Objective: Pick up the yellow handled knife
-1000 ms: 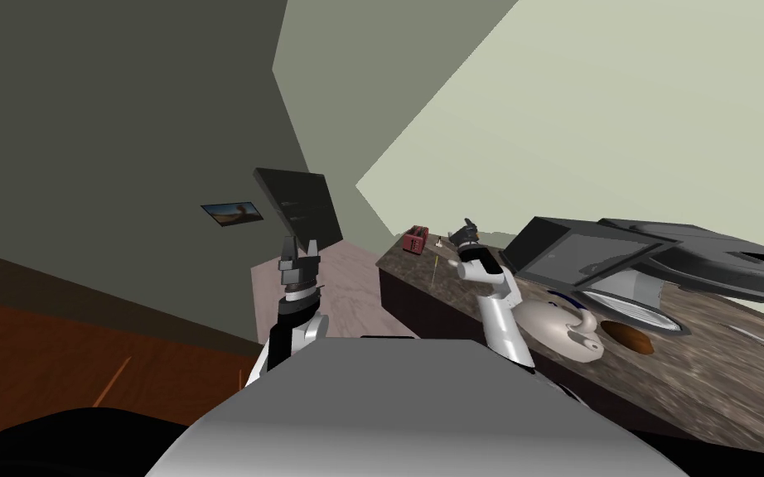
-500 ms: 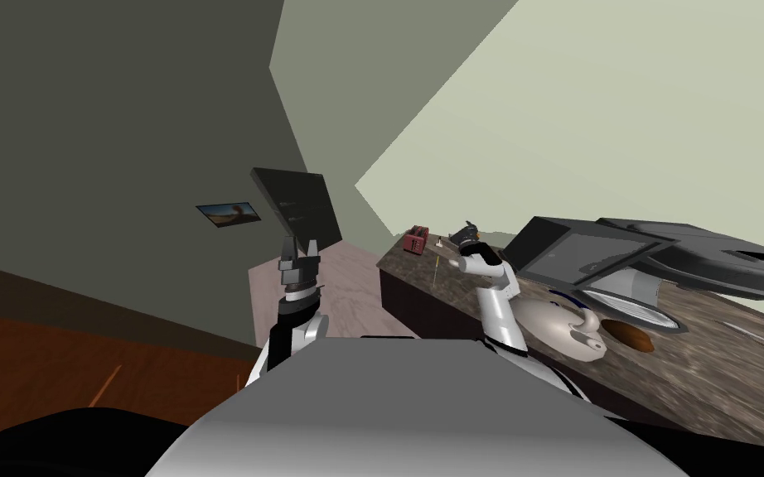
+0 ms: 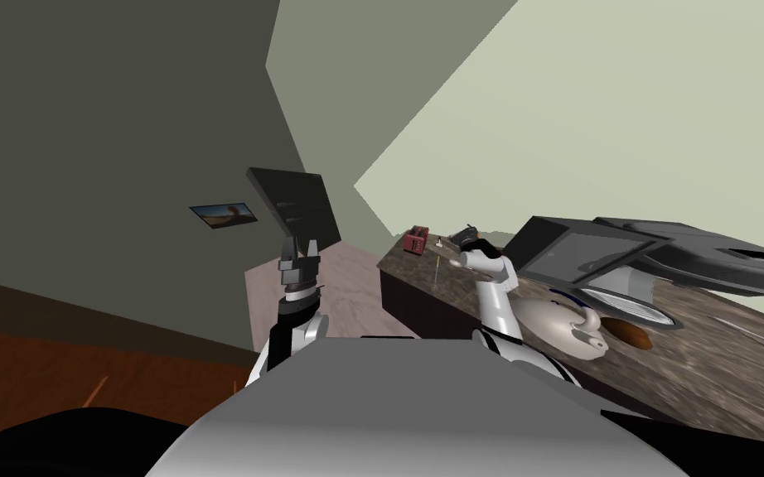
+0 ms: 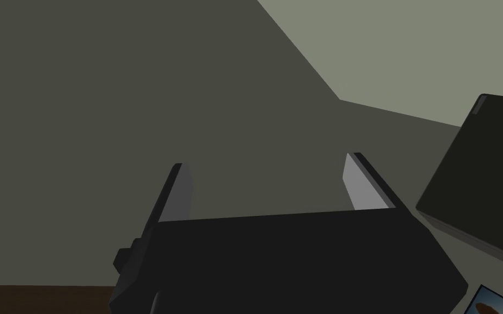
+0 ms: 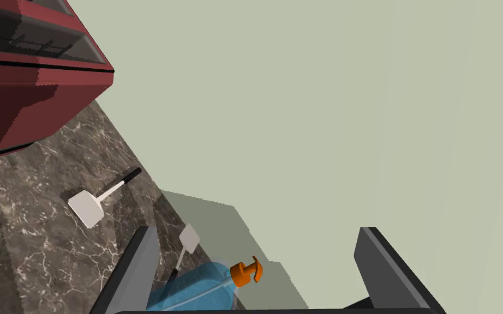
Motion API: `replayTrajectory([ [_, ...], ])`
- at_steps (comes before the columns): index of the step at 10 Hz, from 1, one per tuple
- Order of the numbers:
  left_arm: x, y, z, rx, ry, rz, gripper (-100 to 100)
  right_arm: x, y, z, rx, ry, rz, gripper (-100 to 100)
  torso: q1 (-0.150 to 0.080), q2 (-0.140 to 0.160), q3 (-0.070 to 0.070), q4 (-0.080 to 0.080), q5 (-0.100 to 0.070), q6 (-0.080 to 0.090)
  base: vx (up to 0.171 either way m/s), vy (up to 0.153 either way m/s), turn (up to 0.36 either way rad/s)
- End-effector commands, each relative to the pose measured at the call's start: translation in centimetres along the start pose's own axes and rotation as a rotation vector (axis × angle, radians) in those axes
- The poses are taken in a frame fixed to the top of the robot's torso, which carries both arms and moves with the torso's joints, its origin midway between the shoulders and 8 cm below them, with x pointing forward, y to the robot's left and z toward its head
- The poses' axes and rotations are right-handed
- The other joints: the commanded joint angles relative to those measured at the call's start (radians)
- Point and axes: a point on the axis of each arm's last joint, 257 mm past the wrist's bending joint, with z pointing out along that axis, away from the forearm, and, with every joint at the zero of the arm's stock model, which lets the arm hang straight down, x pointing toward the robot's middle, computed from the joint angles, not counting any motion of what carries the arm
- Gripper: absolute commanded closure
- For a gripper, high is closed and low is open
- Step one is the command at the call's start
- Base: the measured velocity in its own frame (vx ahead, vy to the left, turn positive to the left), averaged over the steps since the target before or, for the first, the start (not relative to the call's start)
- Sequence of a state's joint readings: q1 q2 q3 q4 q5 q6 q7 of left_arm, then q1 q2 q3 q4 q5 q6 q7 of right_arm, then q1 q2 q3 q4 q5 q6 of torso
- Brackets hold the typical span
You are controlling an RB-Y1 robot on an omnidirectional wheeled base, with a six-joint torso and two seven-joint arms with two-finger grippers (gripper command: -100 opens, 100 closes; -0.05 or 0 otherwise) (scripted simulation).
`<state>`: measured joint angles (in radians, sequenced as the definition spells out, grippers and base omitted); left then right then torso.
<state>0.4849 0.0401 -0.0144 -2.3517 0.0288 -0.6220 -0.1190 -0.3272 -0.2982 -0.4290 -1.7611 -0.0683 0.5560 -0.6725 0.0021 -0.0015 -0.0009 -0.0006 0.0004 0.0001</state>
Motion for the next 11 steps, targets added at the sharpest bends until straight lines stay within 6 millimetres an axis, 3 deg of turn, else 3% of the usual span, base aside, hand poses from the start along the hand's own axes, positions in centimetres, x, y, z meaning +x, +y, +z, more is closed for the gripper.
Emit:
replayTrajectory([
  [1, 0.0, 0.0, 0.0, 0.0, 0.0, 0.0, 0, -0.5, -0.4, 0.2, 0.024, -0.022, 0.011, -100, 0.0, 0.0, 0.0, 0.0, 0.0, 0.0, 0.01, 0.019, 0.005],
  [7, 0.0, 0.0, 0.0, 0.0, 0.0, 0.0, 0, -4.3, -2.3, 2.4, 0.138, -0.181, 0.194, -100, 0.001, 0.0, 0.0, 0.0, 0.0, 0.0, 0.024, 0.039, -0.037],
  [11, 0.0, 0.0, 0.0, 0.0, 0.0, 0.0, 0, -7.4, -5.5, 2.4, 0.239, -0.303, 0.268, -100, 0.0, 0.0, 0.0, 0.0, 0.0, 0.0, 0.026, 0.04, -0.029],
])
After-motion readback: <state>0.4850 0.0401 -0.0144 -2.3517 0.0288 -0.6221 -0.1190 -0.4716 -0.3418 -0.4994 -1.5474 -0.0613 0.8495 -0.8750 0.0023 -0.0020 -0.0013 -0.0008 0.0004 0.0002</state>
